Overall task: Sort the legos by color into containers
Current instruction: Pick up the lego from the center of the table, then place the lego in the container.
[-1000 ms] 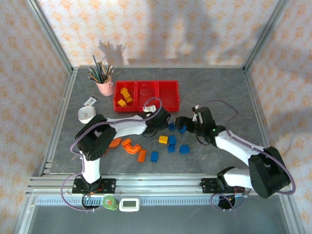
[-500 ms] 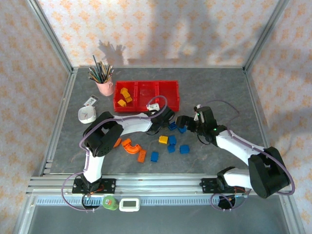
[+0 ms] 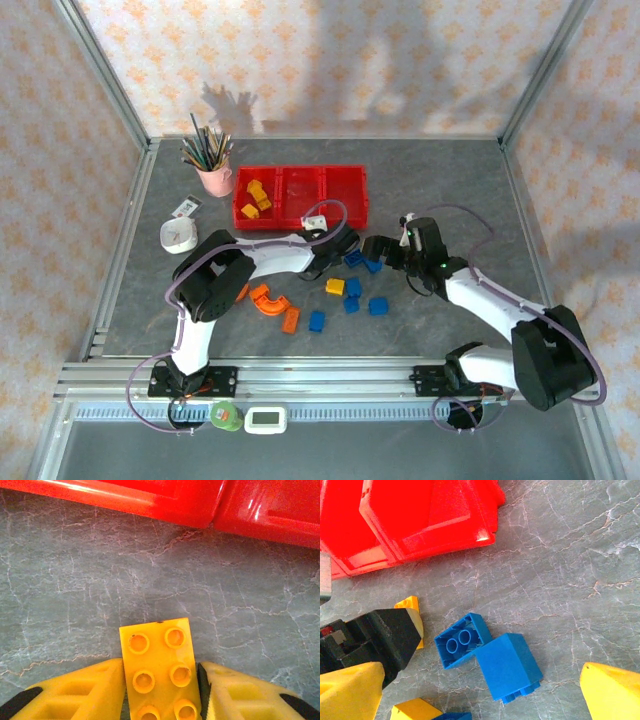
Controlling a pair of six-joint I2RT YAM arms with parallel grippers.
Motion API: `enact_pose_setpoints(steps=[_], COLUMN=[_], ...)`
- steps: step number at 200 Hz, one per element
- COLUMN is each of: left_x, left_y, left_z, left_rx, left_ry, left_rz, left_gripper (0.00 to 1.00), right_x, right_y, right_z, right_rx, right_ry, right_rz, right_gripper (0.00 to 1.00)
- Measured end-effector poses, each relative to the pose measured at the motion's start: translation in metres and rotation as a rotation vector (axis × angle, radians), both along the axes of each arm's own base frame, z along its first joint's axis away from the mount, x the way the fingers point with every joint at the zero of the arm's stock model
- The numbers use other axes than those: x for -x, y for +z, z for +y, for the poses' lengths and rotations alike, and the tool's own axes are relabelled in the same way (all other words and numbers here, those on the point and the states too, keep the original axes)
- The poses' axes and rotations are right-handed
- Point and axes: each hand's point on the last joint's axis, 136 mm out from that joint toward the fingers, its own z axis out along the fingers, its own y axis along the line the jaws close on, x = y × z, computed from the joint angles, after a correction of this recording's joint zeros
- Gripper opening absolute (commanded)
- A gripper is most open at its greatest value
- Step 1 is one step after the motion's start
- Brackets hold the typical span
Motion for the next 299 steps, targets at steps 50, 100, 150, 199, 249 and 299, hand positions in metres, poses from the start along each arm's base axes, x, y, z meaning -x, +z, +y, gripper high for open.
enact_pose_setpoints(steps=[50, 100, 150, 199, 249, 299], left_x=[0.002, 0.001, 0.01, 0.022, 0.018, -0.021], left_y=[-0.001, 0.0, 0.005, 0.04, 0.094, 0.129], left_z=[0.001, 0.0, 0.01, 0.021, 0.048, 0.126], left_rx=[-0.003, 0.002, 0.005, 0.051, 0.078, 0.01], left_ry=[-0.01, -0.01, -0.011, -0.016, -0.001, 0.12], left_rz=[-0.002, -0.006, -0.007, -0.052, -0.142, -0.216], left_gripper=[0.43, 0.31, 0.29, 0.29, 0.3, 0.31], right_x=[0.0, 0.003, 0.008, -0.001, 0.012, 0.004], right_y=[0.002, 0.002, 0.006, 0.031, 0.039, 0.04], right_z=[0.001, 0.004, 0.01, 0.018, 0.054, 0.07], right_rx=[-0.006, -0.019, -0.022, -0.014, -0.023, -0.067], right_ry=[0.004, 0.022, 0.075, 0.107, 0.204, 0.2], right_rz=[-0.005, 0.003, 0.019, -0.028, -0.031, -0.02], right_gripper=[1.0, 1.0, 1.0, 1.0, 0.99, 0.99])
